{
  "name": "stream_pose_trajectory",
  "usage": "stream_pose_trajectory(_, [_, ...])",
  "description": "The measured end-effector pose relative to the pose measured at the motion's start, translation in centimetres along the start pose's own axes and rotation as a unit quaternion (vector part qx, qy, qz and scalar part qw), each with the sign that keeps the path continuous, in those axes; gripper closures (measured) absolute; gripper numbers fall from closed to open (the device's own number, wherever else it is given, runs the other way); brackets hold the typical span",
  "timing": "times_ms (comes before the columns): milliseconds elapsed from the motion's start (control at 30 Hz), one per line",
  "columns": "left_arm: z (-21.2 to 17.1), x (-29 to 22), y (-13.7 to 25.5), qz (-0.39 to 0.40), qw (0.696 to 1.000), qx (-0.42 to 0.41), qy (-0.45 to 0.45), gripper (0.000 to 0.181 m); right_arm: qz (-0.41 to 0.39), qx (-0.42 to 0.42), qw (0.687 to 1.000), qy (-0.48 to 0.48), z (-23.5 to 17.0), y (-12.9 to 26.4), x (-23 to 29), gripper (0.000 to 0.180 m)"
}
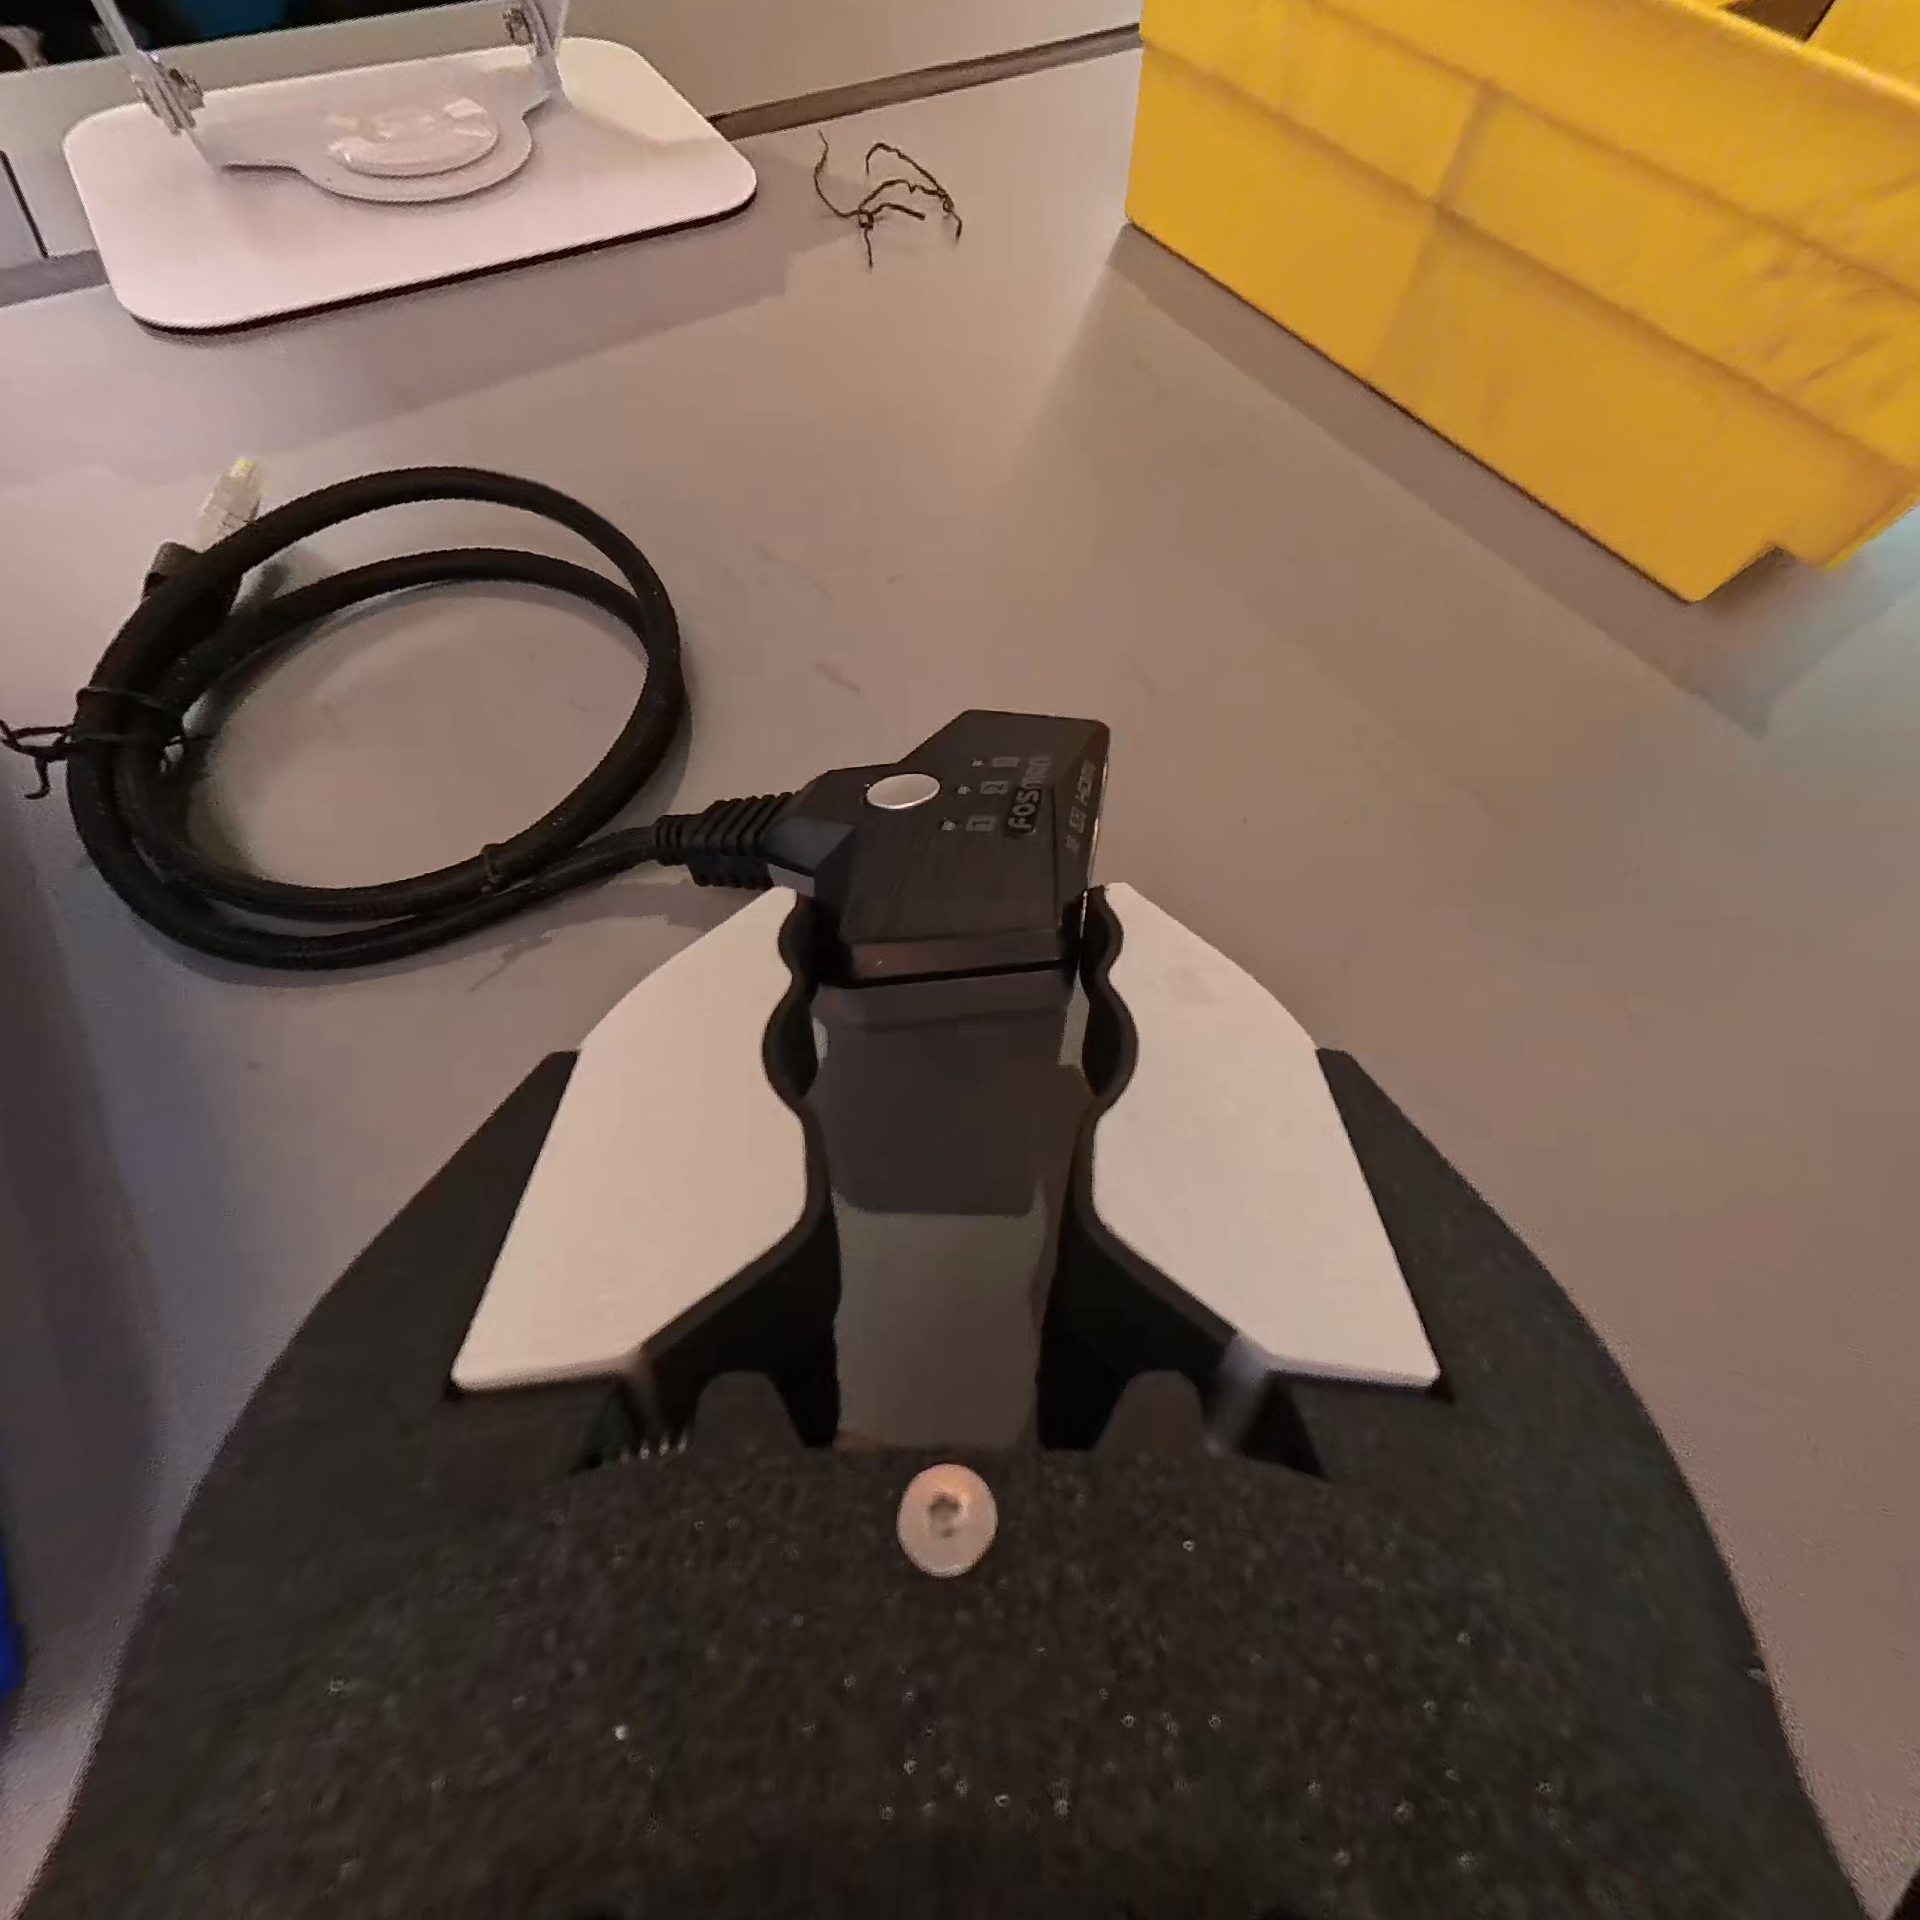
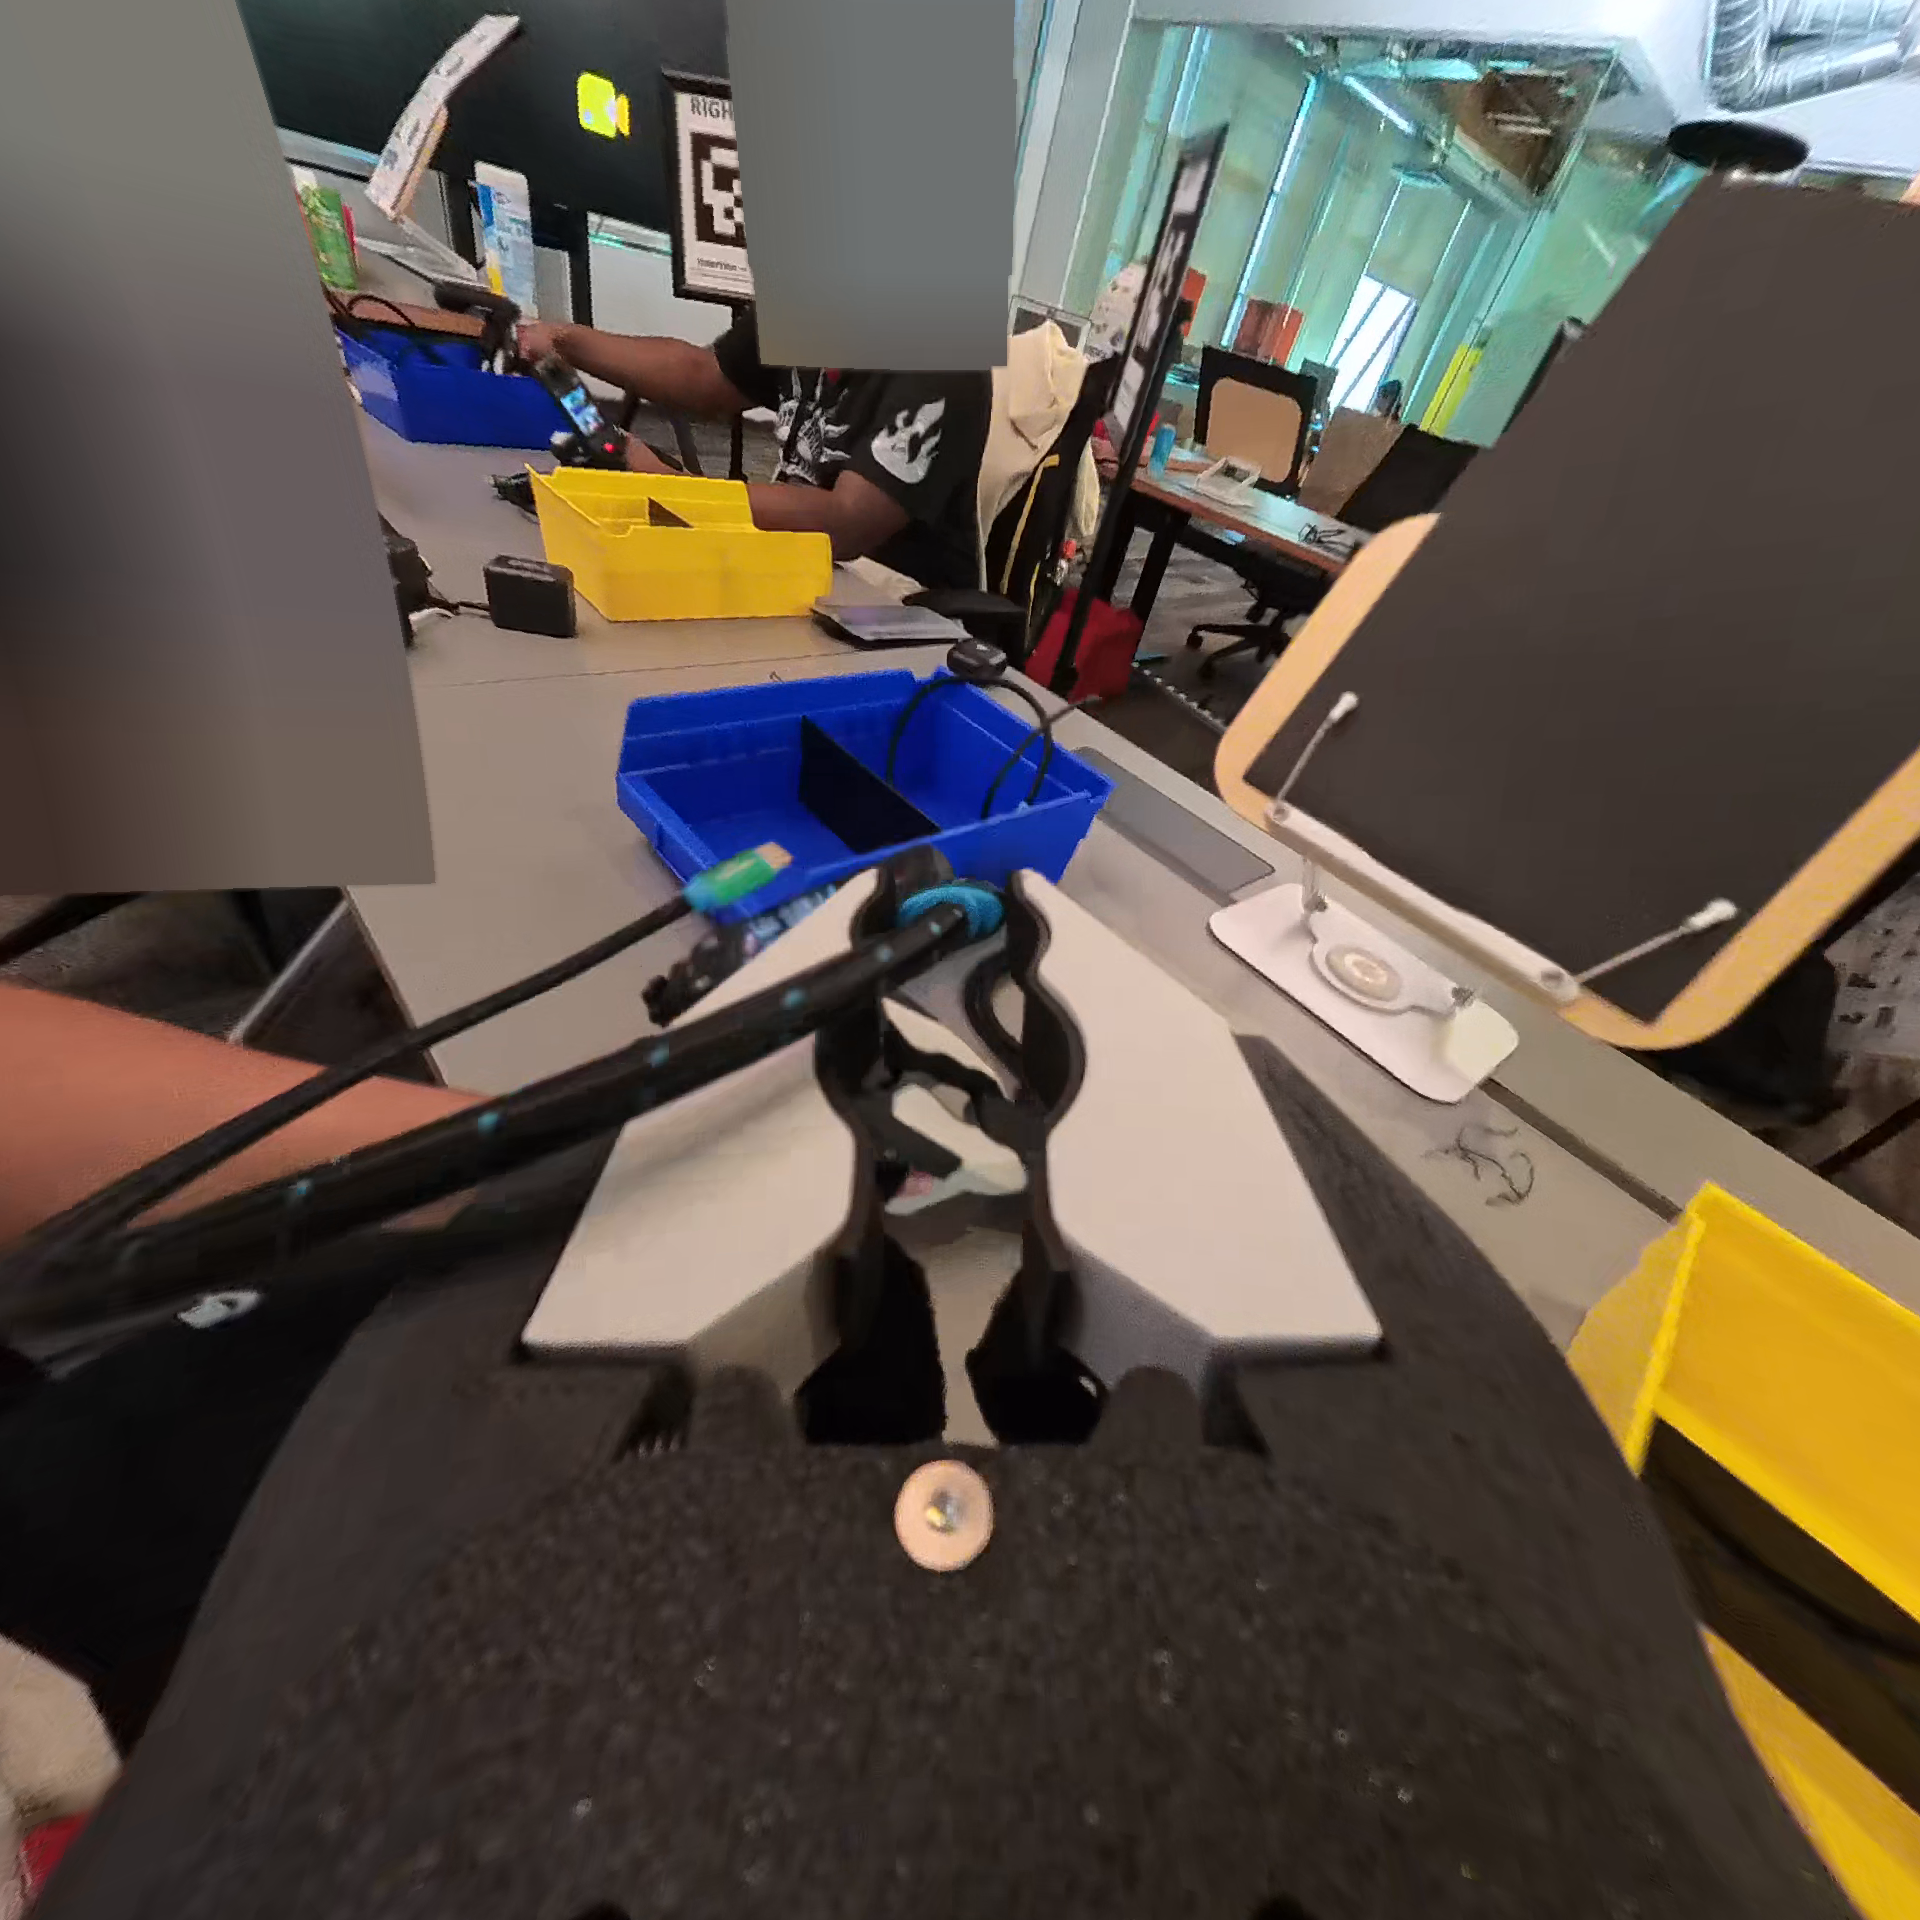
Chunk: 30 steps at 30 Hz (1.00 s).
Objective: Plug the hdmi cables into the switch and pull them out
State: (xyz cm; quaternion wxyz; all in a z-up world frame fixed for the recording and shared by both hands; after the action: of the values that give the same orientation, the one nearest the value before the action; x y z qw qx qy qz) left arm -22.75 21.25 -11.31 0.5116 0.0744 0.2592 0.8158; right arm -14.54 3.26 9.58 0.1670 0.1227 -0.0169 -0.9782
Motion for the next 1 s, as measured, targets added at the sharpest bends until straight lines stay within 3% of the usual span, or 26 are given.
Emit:
stream_pose_trajectory(167, [0.2, 0.1, -0.3, -0.002, 1.0, -0.002, -0.001, 0.132, 0.049, 0.003, 0.998, -0.034, 0.9, -4.6, 2.2, 0.159])
stream_pose_trajectory(333, [0.2, 0.4, -0.3, -0.014, 1.0, 0.007, -0.01, 0.132, 0.015, -0.029, 0.999, -0.006, 5.5, -3.1, -1.2, 0.16])
stream_pose_trajectory(467, [0.2, 0.7, -0.2, -0.022, 1.0, 0.007, 0.0, 0.132, -0.146, -0.015, 0.989, 0.033, 8.4, 1.5, -10.3, 0.159])
stream_pose_trajectory(567, [0.2, 0.7, -0.2, -0.024, 1.0, 0.007, 0.0, 0.132, -0.309, 0.019, 0.949, 0.06, 8.6, 4.9, -18.3, 0.16])
stream_pose_trajectory(667, [0.1, 0.5, -0.3, -0.027, 1.0, 0.011, -0.006, 0.132, -0.444, 0.051, 0.89, 0.088, 5.3, 6.5, -25.0, 0.159])
stream_pose_trajectory(800, [0.2, 0.5, -0.3, -0.029, 0.999, 0.011, -0.005, 0.132, -0.579, 0.118, 0.795, 0.14, -3.9, 7.0, -30.2, 0.16])
stream_pose_trajectory(867, [0.1, 0.5, -0.3, -0.03, 0.999, 0.011, -0.004, 0.132, -0.597, 0.19, 0.763, 0.159, -9.4, 6.6, -30.9, 0.16])
stream_pose_trajectory(1000, [0.1, 0.4, -0.4, -0.032, 0.999, 0.014, -0.008, 0.132, -0.557, 0.333, 0.731, 0.214, -17.5, 5.0, -29.0, 0.159])
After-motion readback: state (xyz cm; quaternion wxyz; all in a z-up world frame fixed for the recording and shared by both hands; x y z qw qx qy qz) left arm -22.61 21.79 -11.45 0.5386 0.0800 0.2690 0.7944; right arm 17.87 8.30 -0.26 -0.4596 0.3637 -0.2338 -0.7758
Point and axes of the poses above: each gripper's, where its closed fingertips meet, y back along the fingers, z out of its top, x = y × z across the jaws, the point moved 8 cm from there along y, back along the fingers, and after that the axes turned 10 degrees about -z, right-handed, at the moved point
